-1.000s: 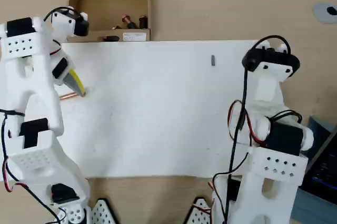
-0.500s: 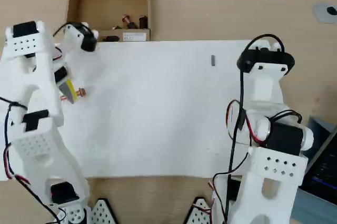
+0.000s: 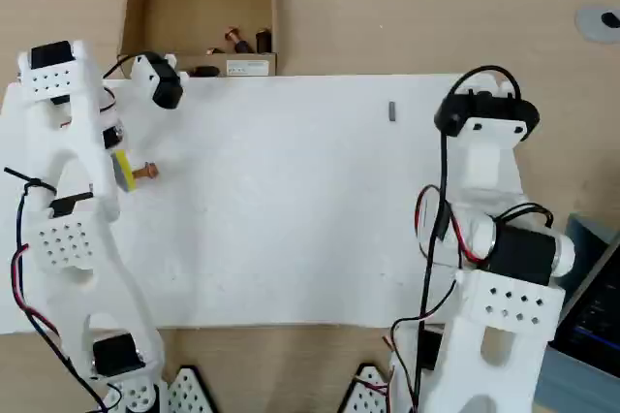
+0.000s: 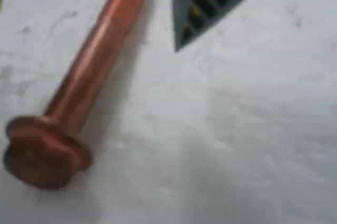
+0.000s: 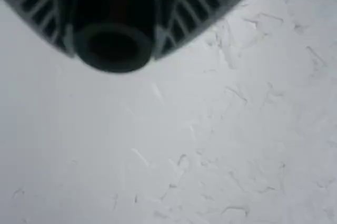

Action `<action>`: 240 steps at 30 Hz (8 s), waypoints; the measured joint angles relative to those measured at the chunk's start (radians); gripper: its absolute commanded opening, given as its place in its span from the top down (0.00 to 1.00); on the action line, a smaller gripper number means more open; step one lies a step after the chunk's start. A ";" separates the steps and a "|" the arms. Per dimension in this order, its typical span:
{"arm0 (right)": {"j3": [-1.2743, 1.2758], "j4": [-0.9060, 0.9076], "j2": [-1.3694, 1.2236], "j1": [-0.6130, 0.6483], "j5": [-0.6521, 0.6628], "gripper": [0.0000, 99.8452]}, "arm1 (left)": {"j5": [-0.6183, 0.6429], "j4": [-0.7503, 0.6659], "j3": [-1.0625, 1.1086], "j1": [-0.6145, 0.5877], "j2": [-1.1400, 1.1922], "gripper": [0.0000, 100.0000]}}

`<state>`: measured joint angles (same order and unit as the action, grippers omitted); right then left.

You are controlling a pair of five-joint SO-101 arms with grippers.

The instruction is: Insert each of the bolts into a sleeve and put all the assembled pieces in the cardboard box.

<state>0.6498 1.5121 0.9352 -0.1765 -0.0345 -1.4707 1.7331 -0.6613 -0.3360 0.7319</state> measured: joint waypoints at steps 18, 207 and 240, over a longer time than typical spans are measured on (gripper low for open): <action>0.000 0.000 0.000 0.000 0.002 0.99 | 0.002 0.005 -0.034 0.066 0.123 1.00; 0.825 -0.641 0.870 0.982 0.000 0.99 | 1.765 -0.859 2.071 0.855 -2.542 0.84; 0.632 -0.551 0.736 0.701 -0.109 0.99 | 1.459 -0.861 2.297 0.313 -2.542 1.00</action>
<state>1.2820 0.9613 1.6717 0.5247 -0.1435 -0.0115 0.8723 1.6356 -0.0230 -1.8105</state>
